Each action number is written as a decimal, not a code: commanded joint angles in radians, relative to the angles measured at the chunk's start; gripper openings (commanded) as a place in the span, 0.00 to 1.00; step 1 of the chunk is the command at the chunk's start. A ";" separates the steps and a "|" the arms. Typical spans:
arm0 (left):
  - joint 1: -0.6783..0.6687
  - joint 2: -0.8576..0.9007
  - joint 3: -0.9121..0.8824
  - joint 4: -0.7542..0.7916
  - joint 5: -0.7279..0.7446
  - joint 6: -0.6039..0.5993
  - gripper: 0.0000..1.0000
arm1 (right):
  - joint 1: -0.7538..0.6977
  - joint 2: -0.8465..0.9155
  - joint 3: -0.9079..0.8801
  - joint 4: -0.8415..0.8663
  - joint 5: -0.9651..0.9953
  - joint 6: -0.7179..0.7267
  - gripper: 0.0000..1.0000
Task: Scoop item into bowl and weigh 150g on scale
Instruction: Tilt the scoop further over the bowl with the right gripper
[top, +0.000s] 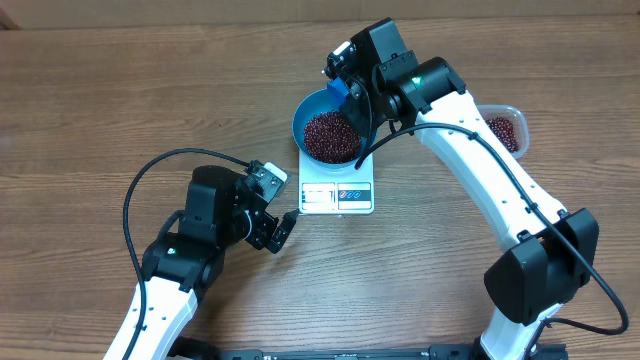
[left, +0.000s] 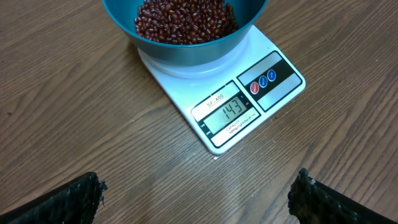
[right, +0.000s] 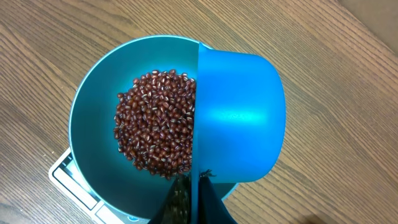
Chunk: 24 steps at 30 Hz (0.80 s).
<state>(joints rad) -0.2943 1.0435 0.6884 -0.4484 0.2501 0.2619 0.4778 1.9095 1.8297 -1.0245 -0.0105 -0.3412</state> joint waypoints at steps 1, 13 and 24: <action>0.003 -0.010 -0.005 0.000 0.002 0.000 1.00 | 0.001 -0.045 0.038 0.002 0.010 -0.004 0.04; 0.003 -0.010 -0.005 0.000 0.002 0.000 1.00 | 0.001 -0.045 0.038 0.004 0.010 -0.008 0.04; 0.003 -0.010 -0.005 0.000 0.002 0.000 1.00 | 0.001 -0.045 0.038 0.010 0.027 -0.012 0.04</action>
<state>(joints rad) -0.2943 1.0435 0.6884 -0.4484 0.2501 0.2619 0.4778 1.9095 1.8297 -1.0218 -0.0032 -0.3431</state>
